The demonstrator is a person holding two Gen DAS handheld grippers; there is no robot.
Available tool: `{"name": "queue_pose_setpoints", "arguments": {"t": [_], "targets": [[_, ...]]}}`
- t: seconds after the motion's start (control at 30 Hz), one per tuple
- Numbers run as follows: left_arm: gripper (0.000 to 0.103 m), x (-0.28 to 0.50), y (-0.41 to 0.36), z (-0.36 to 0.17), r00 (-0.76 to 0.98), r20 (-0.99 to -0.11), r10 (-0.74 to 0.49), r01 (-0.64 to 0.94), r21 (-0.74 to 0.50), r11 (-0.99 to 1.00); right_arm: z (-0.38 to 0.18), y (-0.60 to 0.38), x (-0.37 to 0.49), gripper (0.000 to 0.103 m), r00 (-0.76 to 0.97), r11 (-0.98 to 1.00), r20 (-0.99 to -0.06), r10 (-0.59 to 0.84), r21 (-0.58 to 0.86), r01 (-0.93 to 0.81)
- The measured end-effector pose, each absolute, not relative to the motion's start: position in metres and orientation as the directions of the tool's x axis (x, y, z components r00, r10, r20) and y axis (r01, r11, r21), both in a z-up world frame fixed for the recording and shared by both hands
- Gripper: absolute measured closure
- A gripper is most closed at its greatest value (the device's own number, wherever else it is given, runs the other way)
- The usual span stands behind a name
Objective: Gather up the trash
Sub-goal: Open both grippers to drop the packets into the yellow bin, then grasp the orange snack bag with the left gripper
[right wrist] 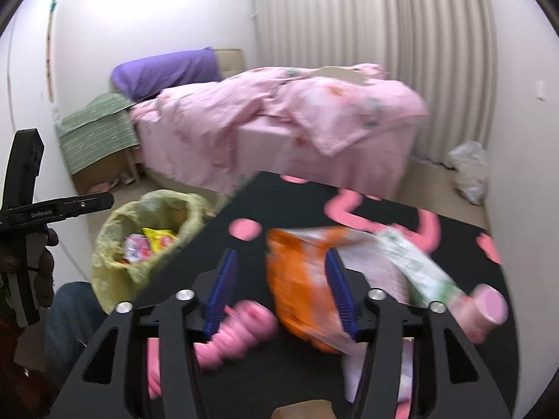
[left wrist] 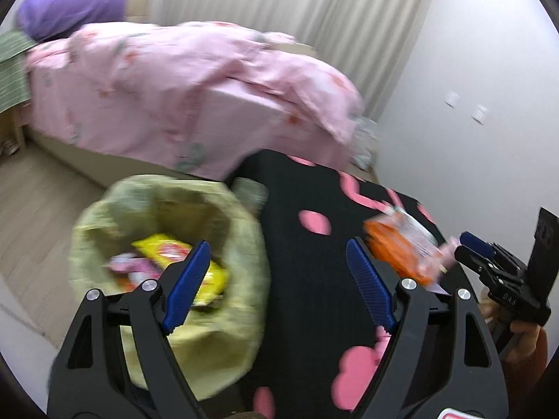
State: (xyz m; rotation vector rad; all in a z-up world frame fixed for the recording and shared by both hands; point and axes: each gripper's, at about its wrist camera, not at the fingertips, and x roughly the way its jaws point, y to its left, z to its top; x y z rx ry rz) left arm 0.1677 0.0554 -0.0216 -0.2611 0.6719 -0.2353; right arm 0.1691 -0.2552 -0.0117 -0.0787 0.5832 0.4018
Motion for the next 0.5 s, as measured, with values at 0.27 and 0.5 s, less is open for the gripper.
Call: {"name": "queue_pose_setpoints", "arguments": {"t": [0.27, 0.5], "targets": [[0.017, 0.202, -0.051, -0.039, 0.586, -0.61, -0.534, 0.358, -0.396, 0.846, -0.042, -0.345, 0.143, 0.049, 0.752, 0.963, -0.613, 0.242, 0.059, -0.262], [0.017, 0.229, -0.118, -0.035, 0.654, -0.596, -0.465, 0.438, -0.203, 0.876, -0.064, -0.386, 0.12, 0.049, 0.775, 0.977, -0.597, 0.209, 0.085, -0.198]]}}
